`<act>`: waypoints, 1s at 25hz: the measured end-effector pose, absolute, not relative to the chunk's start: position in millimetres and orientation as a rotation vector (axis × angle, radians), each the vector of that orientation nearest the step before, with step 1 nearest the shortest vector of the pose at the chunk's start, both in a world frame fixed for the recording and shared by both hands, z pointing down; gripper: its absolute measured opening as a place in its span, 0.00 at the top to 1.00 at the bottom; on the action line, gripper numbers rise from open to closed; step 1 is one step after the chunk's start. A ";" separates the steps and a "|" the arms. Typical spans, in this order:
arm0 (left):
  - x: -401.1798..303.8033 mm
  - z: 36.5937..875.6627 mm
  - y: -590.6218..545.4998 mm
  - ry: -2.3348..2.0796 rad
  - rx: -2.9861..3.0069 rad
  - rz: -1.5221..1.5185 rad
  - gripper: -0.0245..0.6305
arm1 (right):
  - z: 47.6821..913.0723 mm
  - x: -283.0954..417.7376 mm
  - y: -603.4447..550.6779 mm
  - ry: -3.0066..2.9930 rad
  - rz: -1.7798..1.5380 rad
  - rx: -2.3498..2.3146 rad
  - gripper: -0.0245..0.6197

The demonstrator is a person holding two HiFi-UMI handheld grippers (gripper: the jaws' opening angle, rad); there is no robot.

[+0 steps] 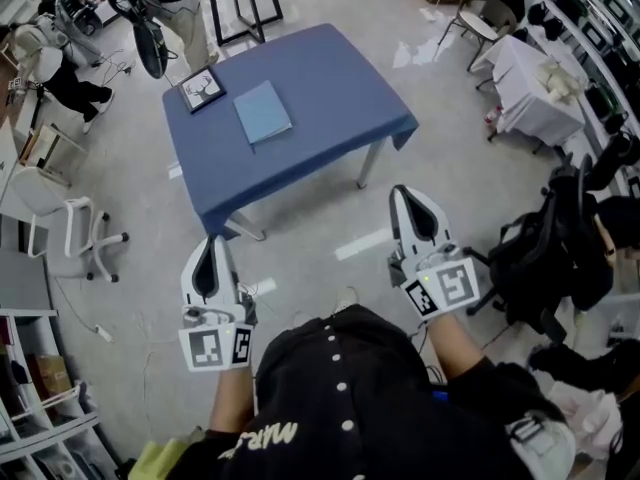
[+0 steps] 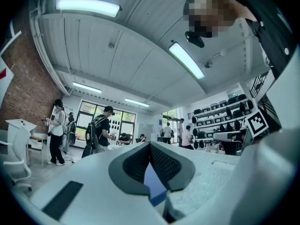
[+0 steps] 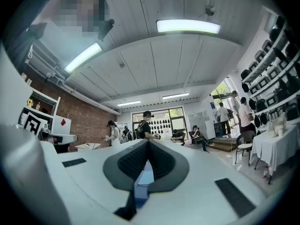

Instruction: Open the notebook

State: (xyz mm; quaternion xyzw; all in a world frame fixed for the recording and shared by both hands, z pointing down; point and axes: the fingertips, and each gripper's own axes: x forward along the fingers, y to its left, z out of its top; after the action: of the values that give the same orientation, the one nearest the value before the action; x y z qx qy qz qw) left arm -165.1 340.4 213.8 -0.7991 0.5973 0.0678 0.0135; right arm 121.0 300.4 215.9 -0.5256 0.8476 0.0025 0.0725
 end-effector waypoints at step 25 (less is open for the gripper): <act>-92.4 245.2 283.5 1.903 -2.417 0.019 0.43 | 254.2 196.2 246.2 2.577 -0.054 -1.544 0.96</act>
State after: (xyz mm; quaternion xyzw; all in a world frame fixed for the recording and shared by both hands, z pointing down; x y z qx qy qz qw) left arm -92.4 283.5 245.2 -0.7853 0.6182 0.0063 0.0327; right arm 196.2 246.2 254.2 -0.5127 0.8557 -0.0179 0.0687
